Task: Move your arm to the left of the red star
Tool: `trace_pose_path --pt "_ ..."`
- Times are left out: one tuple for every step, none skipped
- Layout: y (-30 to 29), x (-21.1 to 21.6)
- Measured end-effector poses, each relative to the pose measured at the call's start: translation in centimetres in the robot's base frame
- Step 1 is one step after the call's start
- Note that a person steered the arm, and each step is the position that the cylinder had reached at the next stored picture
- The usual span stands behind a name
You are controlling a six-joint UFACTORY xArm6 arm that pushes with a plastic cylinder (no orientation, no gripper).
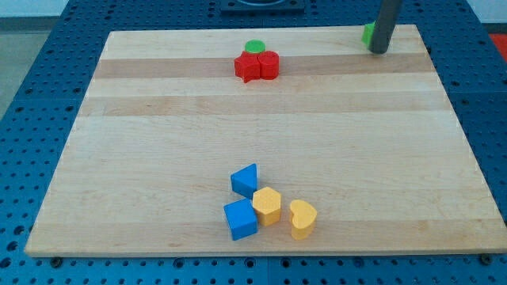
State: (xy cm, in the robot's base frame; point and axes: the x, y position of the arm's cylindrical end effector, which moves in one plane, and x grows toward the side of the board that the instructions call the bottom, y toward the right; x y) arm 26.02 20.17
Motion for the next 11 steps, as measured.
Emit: trace_pose_path --pt "-3.8 2.8" --pt "-8.8 8.7" --pt "-15.2 12.2" --pt "-21.5 15.1" --pt "-29.3 15.5" --pt "-34.5 14.6" --pt "-33.4 8.4" --pt "-32.1 7.0" --pt "-28.2 4.4" --pt "-26.3 4.5" --pt "-21.6 4.2"
